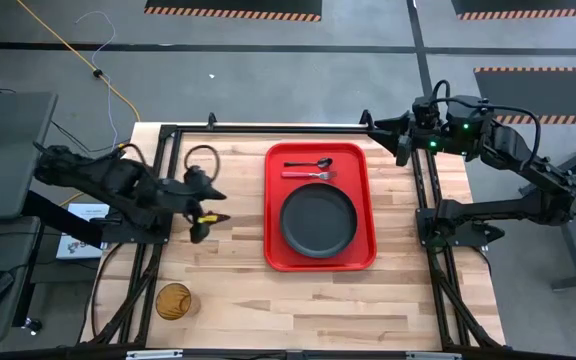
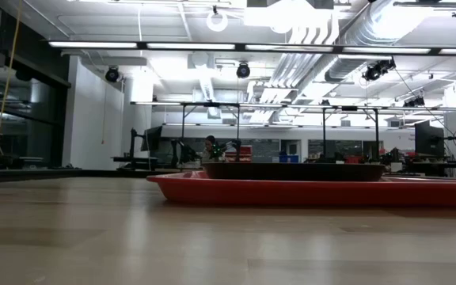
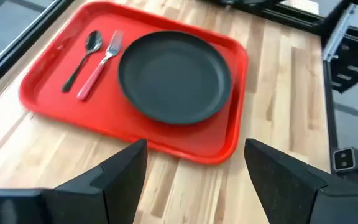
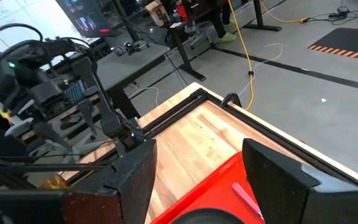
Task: Pick and place plate/cup/fork/spoon on tray
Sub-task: Put the yellow glass on the red tray to the left of the black spoon
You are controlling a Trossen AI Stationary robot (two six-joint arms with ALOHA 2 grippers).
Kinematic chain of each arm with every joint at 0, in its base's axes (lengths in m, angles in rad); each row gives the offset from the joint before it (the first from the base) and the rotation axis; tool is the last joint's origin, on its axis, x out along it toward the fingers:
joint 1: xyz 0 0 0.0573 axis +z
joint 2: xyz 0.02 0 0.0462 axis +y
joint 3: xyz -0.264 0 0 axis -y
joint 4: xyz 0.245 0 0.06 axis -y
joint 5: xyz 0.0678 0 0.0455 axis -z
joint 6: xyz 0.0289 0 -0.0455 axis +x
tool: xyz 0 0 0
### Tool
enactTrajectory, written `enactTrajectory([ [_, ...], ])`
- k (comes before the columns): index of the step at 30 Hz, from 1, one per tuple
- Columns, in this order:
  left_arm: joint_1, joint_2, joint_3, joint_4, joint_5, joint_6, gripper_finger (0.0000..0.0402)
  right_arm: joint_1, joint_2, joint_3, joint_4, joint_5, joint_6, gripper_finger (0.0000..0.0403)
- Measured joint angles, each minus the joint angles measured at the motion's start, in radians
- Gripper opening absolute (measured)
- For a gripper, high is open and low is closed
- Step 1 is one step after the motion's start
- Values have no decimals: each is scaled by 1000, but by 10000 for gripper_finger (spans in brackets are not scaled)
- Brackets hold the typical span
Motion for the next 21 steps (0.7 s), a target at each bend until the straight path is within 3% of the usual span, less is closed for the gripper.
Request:
enactTrajectory([
  [8, -3, -182, -139, 111, -23, -53, 259, 0, 0, 0, -1, -38, 16, 229],
  [16, 14, -362, -199, 341, -30, 12, 259, 0, 0, 0, -43, -142, -9, 229],
  [21, 14, -462, -227, 395, -50, 28, 259, 7, 0, 0, -100, -166, -12, 229],
])
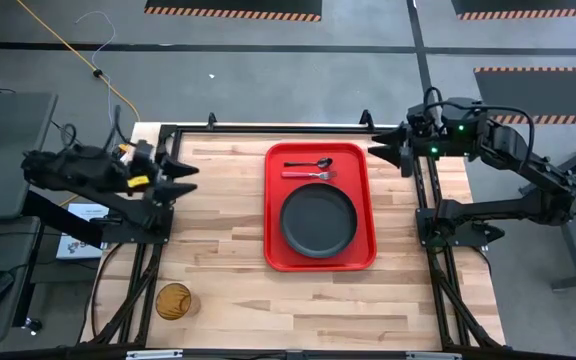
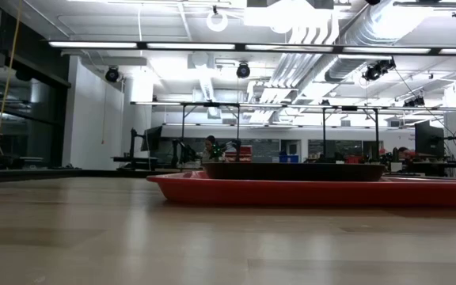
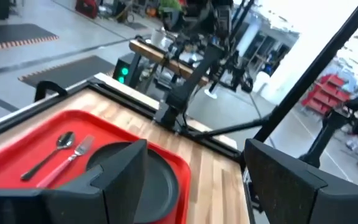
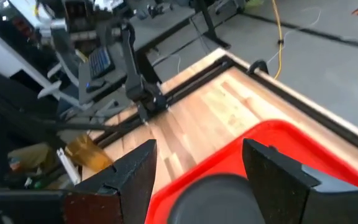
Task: Pick and place plate/cup/fork/spoon on tray
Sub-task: Put the yellow glass on the red tray to the left of the black spoon
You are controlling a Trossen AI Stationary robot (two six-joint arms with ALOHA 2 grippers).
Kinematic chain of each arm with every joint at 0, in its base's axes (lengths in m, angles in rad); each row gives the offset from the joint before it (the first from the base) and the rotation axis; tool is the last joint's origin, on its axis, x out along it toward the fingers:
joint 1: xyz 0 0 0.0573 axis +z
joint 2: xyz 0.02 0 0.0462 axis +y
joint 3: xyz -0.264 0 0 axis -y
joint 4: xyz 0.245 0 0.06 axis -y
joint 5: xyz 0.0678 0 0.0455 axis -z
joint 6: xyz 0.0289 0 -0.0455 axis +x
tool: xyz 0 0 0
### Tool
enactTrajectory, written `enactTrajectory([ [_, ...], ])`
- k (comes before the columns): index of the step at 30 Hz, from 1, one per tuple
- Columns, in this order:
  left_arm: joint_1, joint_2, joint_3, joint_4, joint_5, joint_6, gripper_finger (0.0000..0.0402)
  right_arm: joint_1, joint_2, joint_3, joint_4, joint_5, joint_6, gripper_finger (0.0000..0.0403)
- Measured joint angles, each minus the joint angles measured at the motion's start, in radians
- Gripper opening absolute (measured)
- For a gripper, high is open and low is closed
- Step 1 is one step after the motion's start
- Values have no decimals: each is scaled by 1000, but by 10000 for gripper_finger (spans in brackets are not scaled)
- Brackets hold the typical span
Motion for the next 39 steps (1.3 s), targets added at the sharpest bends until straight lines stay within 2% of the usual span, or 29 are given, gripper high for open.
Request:
enactTrajectory([
  [4, 0, -48, 0, 3, -23, 9, 259, 53, 0, 0, -52, 1, -14, 229],
  [12, 0, -75, 0, 14, -62, 42, 259, 191, -3, 0, -79, 159, -18, 229],
  [23, 0, -65, 0, 29, -56, 26, 259, 209, -3, 0, -79, 182, -17, 229],
  [30, 0, 16, 18, 8, 91, -50, 259, 209, -2, 0, -79, 182, 6, 229],
  [39, -30, 238, 186, -340, 293, -108, 259, 209, -2, 0, -79, 239, 30, 229],
])
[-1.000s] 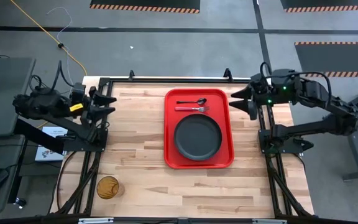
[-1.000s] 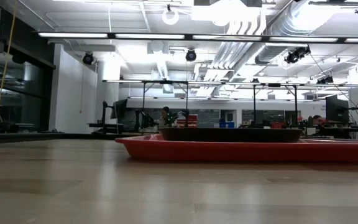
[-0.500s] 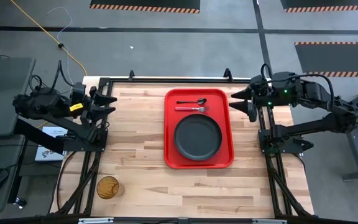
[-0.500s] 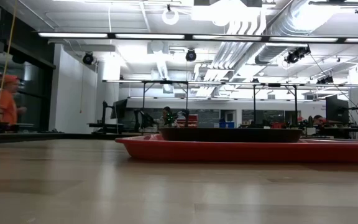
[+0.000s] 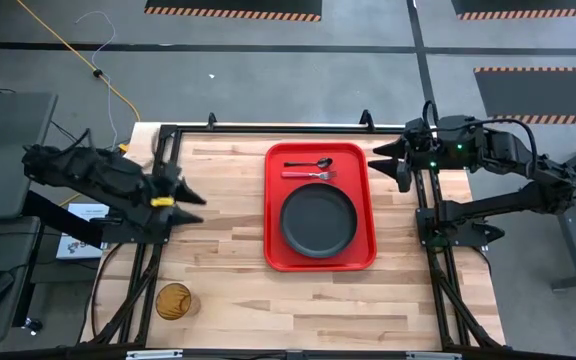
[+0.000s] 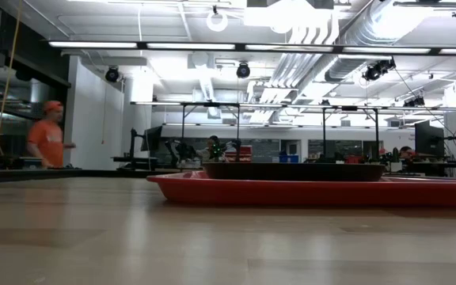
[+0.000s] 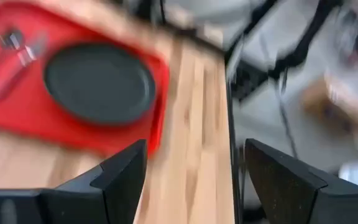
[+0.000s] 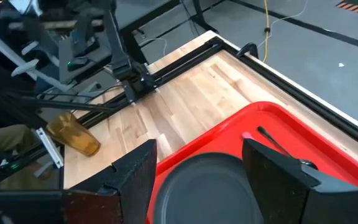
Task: Pick and place plate/cup/fork/spoon on tray
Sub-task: Put the yellow glass on the red tray to the left of the black spoon
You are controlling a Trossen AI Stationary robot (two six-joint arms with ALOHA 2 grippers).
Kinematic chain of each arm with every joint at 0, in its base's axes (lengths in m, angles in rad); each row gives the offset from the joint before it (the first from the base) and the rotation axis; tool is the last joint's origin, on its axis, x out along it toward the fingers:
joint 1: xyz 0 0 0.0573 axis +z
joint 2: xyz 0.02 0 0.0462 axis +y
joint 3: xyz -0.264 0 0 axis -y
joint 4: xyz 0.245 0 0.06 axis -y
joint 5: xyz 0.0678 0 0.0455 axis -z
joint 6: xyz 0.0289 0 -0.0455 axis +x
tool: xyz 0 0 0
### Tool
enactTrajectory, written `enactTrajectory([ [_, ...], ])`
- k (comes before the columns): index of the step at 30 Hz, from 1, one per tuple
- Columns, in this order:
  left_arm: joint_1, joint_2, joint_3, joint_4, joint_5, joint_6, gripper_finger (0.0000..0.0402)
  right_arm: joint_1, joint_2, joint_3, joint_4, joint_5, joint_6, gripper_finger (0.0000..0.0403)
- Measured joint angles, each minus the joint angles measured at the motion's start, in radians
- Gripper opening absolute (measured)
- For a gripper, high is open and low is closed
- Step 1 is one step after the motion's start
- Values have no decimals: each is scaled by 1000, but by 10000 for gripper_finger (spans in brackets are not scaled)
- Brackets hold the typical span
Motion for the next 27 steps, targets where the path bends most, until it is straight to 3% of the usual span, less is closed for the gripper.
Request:
enactTrajectory([
  [8, -153, 250, 158, -324, 146, -29, 259, 0, 0, 0, 0, 1, 0, 229],
  [13, -300, 372, 171, -389, 194, -80, 259, 0, 0, 0, 0, 9, -1, 229],
  [21, -528, 478, 171, -387, 155, -232, 259, 0, 0, 0, 0, 21, -24, 229],
  [27, -626, 539, 139, -390, 91, -285, 259, 0, 0, 0, 0, 20, -37, 229],
])
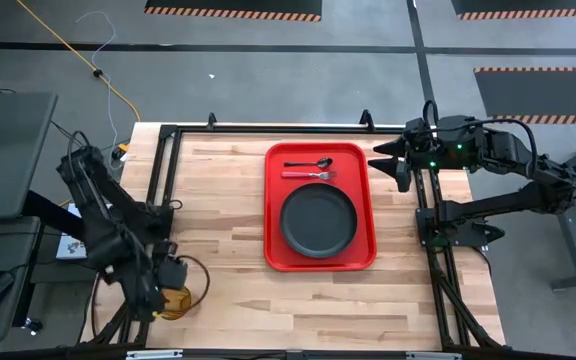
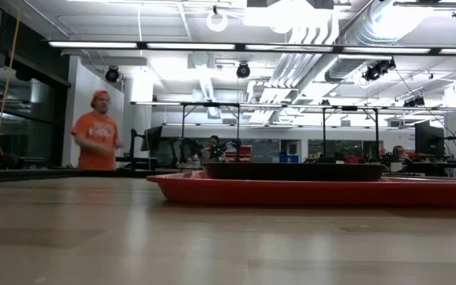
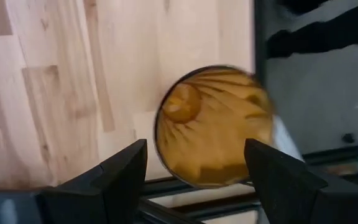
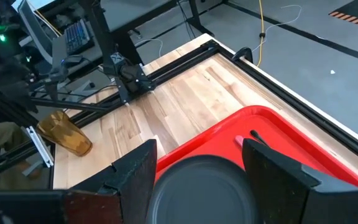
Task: Pick and place plate/cup/fork/spoon on tray
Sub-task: Put the yellow glass on the red tray to the left of the black spoon
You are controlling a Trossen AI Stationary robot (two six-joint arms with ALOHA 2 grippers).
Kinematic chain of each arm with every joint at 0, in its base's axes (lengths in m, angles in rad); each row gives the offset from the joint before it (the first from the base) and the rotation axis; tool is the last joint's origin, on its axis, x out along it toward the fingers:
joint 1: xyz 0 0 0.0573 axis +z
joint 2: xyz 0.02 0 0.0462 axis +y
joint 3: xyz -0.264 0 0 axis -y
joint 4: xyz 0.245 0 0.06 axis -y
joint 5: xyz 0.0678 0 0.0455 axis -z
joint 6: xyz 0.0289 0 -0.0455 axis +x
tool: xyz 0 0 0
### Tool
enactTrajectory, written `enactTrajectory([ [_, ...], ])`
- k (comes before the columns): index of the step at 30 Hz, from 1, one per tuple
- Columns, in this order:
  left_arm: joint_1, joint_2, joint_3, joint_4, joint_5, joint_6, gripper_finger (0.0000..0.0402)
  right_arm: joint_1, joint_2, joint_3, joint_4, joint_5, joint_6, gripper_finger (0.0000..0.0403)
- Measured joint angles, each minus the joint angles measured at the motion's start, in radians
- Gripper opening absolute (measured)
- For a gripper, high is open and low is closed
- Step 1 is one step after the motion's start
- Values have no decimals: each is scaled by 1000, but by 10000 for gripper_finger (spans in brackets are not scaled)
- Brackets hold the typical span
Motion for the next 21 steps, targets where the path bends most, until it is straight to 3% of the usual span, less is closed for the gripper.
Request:
enactTrajectory([
  [9, -11, 65, -66, -1, -56, 5, 259, 0, 0, 0, 0, -1, 0, 229],
  [21, -10, 65, -178, 82, -33, 29, 259, 0, 0, 0, 0, -2, 0, 229],
])
